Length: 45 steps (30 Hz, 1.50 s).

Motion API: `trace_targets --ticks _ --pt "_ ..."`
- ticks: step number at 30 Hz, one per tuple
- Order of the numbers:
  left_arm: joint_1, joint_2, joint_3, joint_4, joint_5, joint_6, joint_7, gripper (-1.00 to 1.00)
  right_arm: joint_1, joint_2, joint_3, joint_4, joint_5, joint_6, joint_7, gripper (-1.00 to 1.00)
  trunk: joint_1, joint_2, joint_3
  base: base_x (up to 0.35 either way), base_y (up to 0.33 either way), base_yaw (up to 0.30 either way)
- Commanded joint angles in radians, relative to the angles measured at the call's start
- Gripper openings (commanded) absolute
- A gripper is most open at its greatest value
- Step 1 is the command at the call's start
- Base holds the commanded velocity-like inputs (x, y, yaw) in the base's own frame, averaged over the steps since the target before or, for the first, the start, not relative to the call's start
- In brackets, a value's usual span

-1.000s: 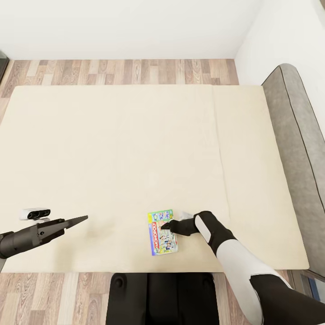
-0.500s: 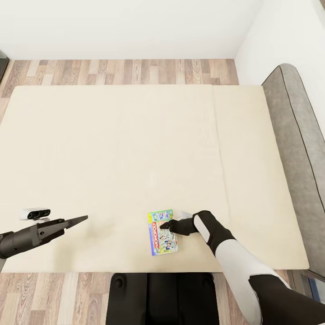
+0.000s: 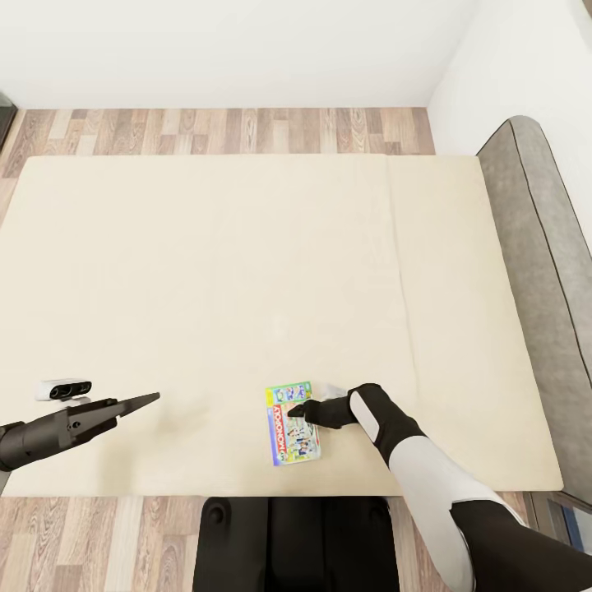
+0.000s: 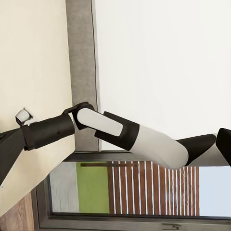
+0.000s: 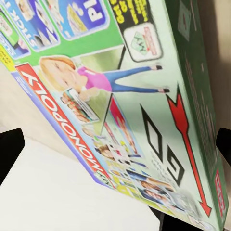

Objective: Put all the toys in the child's room - the three board games (two on the bed and one on the table), the two jigsaw puzzles on the table, and the tennis ball on the table - inside the toy box on the table in the child's room.

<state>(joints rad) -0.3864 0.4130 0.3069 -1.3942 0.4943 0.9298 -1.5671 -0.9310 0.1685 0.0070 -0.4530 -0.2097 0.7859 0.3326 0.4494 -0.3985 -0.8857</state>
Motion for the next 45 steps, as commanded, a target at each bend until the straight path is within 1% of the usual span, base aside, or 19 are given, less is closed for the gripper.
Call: trace_targets --ticks 1,45 --pt "0.0 0.001 0.0 0.0 0.0 0.011 -0.004 1.0 0.0 0.0 0.001 -0.001 -0.005 0.005 -0.001 1.0 0.001 -0.002 -0.001 0.0 0.0 0.0" --pt "0.0 0.004 0.0 0.0 0.0 0.012 -0.004 1.0 0.0 0.0 0.001 -0.001 -0.004 -0.004 -0.001 1.0 0.001 -0.002 -0.001 0.0 0.0 0.0"
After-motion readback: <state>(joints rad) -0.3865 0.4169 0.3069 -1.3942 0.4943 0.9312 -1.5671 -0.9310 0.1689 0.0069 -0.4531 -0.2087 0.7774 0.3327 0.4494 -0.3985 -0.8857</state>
